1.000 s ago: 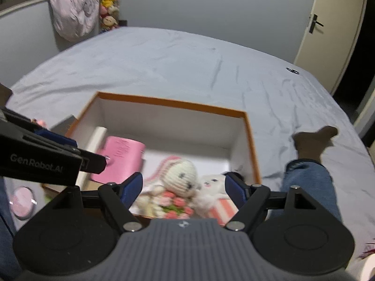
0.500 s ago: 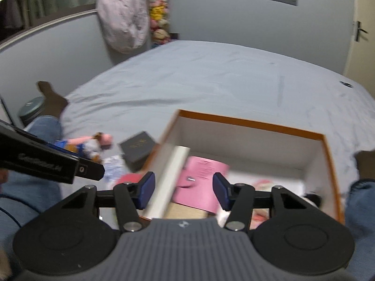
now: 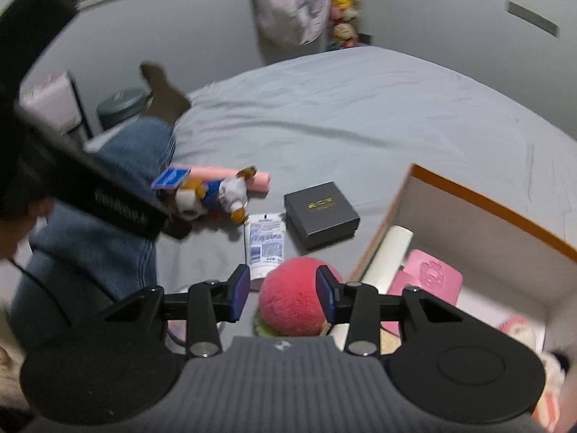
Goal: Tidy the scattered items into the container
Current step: 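Withdraw both tools from the shoebox toward the remaining items, then grasp the sailor-suit plush with the left tool while the right tool grasps the pink pompom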
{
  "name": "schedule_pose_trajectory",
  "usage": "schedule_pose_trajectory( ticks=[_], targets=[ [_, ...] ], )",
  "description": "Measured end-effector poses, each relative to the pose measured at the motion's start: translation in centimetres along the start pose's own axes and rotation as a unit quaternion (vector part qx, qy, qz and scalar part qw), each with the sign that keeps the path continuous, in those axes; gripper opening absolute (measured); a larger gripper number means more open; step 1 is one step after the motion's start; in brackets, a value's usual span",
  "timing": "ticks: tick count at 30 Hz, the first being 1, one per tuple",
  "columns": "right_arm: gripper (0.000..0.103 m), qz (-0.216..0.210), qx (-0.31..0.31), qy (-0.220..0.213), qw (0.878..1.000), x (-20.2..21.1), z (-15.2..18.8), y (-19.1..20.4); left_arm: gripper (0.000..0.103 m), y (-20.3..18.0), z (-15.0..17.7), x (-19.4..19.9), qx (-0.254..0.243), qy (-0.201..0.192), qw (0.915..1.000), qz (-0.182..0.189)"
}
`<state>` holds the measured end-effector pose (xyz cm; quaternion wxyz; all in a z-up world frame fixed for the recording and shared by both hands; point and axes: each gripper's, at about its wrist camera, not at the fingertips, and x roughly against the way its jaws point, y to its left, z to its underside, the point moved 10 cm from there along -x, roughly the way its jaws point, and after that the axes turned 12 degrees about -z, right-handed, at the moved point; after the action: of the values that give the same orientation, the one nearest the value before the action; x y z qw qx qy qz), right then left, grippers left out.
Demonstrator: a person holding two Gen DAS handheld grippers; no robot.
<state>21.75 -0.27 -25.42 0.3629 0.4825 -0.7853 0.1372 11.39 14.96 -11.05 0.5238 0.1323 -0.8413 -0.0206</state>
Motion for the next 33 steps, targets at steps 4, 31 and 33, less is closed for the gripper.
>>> schedule_pose_trajectory(
  ticks=[4, 31, 33],
  targets=[
    [0.044, -0.001, 0.042, 0.040, 0.998, -2.3, 0.1, 0.0, 0.054, 1.1, -0.8, -1.0, -0.043, -0.025, 0.9987, -0.016],
    [0.061, -0.003, 0.256, 0.282, 0.925, -11.8, 3.5, -0.9, 0.060, 0.3, -2.5, -11.0, -0.329, -0.019, 0.9431, -0.045],
    [0.060, -0.006, 0.252, 0.288, 0.924, -12.1, 3.7, -0.9, 0.060, 0.5, -2.5, -11.6, -0.322, -0.009, 0.9455, -0.045]
  ],
)
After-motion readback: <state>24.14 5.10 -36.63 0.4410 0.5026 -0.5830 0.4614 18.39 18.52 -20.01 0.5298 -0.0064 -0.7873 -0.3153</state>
